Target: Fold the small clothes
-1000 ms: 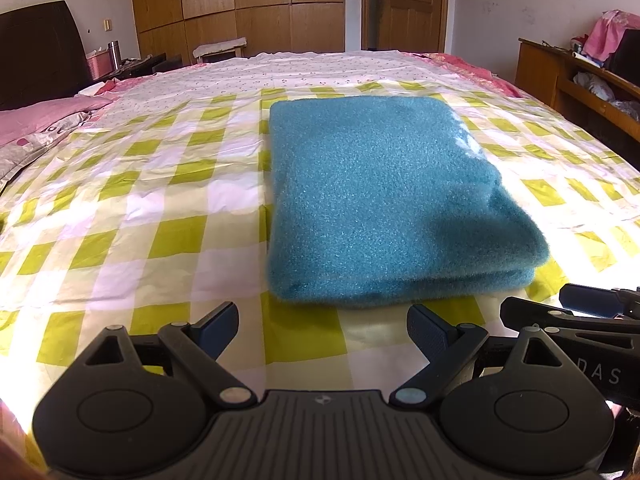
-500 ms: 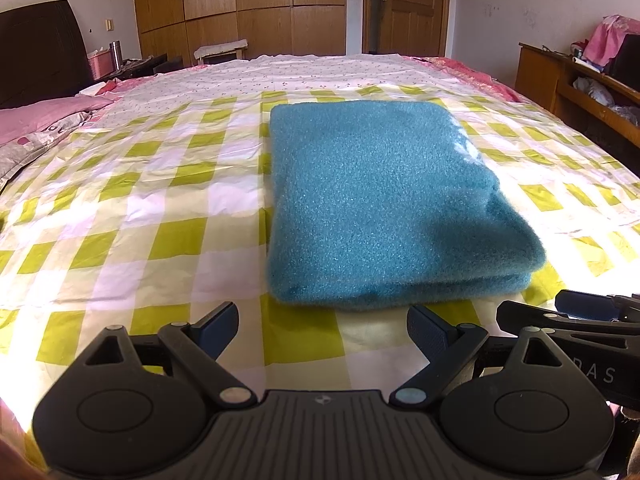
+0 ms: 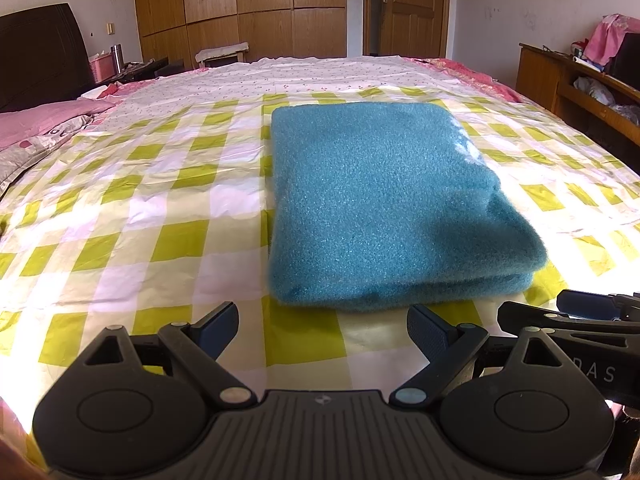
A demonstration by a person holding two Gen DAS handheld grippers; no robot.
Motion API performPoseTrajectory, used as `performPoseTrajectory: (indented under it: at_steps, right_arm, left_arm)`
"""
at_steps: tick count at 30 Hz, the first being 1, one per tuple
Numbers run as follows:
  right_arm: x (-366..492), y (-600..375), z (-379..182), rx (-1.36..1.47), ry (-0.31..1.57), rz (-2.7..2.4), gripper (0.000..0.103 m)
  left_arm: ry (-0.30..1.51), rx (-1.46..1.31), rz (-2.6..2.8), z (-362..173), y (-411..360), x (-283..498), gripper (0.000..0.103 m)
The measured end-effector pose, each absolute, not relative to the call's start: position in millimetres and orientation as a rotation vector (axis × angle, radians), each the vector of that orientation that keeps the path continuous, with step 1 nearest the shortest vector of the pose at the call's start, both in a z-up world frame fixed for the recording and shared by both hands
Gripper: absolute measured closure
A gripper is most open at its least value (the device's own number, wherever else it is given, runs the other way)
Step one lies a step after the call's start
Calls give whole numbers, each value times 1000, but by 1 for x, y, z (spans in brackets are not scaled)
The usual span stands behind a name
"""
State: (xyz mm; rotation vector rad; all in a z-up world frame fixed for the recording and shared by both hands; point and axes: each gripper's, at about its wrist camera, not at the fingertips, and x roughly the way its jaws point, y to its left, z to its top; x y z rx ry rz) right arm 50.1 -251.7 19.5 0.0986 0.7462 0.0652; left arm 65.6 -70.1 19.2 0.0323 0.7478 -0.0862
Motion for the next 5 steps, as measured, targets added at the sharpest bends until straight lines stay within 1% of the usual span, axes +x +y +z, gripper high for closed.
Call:
performPoseTrajectory:
  at_steps: [5]
  right_arm:
    - [50,-252,20,98,746,65,42]
  left_arm:
    - [752,32,-85,19,-70,66,6]
